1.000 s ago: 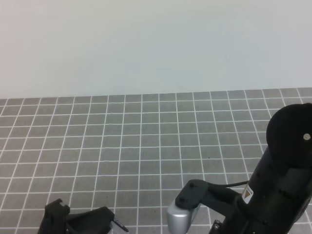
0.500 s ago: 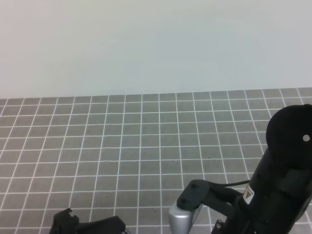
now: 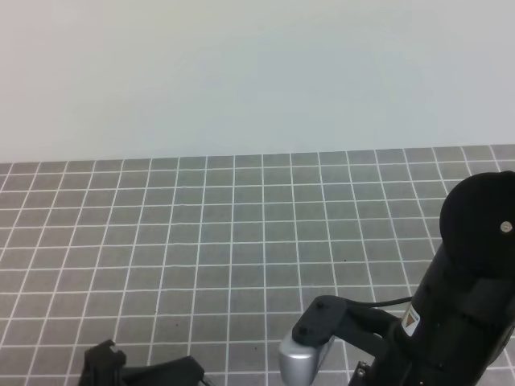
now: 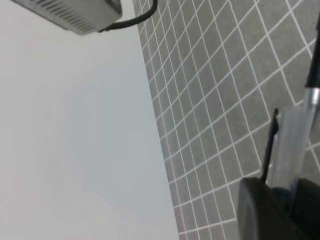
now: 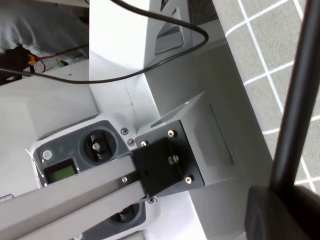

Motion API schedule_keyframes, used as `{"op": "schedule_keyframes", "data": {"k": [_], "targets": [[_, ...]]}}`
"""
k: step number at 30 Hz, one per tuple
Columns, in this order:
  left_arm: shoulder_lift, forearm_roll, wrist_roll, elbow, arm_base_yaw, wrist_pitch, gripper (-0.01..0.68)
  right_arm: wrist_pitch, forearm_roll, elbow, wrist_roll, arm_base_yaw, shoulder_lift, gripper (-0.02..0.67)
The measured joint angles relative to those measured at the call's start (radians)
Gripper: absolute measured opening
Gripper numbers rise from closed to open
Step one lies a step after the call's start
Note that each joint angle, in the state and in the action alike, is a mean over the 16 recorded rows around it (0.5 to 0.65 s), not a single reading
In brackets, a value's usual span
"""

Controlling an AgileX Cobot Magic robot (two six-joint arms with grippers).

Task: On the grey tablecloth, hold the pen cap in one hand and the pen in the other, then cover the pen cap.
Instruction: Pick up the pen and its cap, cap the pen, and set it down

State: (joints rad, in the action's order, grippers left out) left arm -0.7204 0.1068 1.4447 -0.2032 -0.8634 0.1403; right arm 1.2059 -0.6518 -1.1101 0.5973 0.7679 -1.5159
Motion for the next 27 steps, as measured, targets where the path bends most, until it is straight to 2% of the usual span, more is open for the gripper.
{"op": "schedule_keyframes", "data": {"k": [11,27], "targets": [[0.0,-0.022,0.009,0.0,0.037,-0.037,0.074,0.0,0.0,-0.001,0.001,0.0,0.0,0.066],[0.0,-0.04,0.008,0.0,0.038,-0.022,0.079,0.0,0.007,-0.002,0.007,0.0,0.0,0.066]]}}
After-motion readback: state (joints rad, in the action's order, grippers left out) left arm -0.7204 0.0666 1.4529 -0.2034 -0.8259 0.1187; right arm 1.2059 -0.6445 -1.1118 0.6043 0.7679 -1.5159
